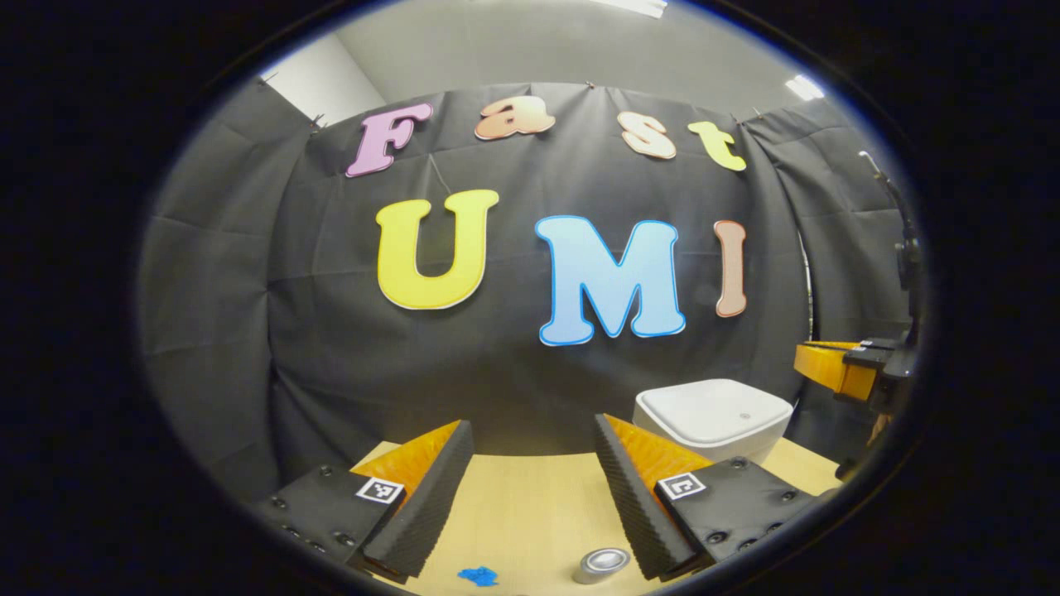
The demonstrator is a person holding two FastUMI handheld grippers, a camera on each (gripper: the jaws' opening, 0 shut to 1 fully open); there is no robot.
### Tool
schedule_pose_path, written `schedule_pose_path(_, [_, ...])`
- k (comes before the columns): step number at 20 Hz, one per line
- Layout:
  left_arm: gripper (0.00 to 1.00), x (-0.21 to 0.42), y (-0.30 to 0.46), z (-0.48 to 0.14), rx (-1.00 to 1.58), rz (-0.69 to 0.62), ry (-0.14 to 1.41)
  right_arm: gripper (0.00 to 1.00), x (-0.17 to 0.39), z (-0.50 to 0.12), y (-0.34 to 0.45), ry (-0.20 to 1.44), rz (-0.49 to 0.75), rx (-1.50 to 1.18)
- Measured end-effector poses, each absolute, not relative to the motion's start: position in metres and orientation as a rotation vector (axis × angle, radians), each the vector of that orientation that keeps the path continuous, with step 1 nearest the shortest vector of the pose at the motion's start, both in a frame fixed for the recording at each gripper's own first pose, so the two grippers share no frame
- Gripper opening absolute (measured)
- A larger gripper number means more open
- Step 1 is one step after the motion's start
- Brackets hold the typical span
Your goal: Press the lid of the desktop garbage bin to open it, pick up the crumpled paper on the desktop and throw it into the bin, then pick up the pop can on the desktop and drop it into the bin, and finally close the garbage bin lid.
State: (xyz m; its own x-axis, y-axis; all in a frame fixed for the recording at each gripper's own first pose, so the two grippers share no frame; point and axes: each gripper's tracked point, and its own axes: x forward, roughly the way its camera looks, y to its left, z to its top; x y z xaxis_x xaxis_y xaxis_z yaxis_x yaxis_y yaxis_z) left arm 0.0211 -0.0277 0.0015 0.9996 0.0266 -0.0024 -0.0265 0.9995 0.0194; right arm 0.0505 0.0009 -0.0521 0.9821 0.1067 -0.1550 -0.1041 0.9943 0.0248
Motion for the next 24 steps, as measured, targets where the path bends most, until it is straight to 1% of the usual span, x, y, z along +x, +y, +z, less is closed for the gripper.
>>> schedule_pose_path(6, [0.96,0.021,-0.023,0.003,0.033,0.045,-0.006,0.10,0.069,-0.083,0.014,0.230,0.152,0.009])
schedule_pose_path(14, [0.96,0.030,-0.017,0.004,0.052,0.061,-0.011,0.10,0.092,-0.118,0.021,0.311,0.166,0.012])
schedule_pose_path(15, [0.96,0.031,-0.018,0.003,0.052,0.062,-0.011,0.10,0.094,-0.122,0.023,0.316,0.167,0.013])
schedule_pose_path(16, [0.96,0.033,-0.018,0.003,0.053,0.061,-0.011,0.10,0.085,-0.120,0.012,0.310,0.109,-0.003])
schedule_pose_path(17, [0.96,0.034,-0.017,0.003,0.054,0.062,-0.010,0.00,0.098,-0.124,0.008,0.304,0.113,0.017])
schedule_pose_path(24, [0.95,0.039,-0.017,-0.005,0.045,0.063,0.004,0.00,0.103,-0.131,0.012,0.339,0.116,0.058])
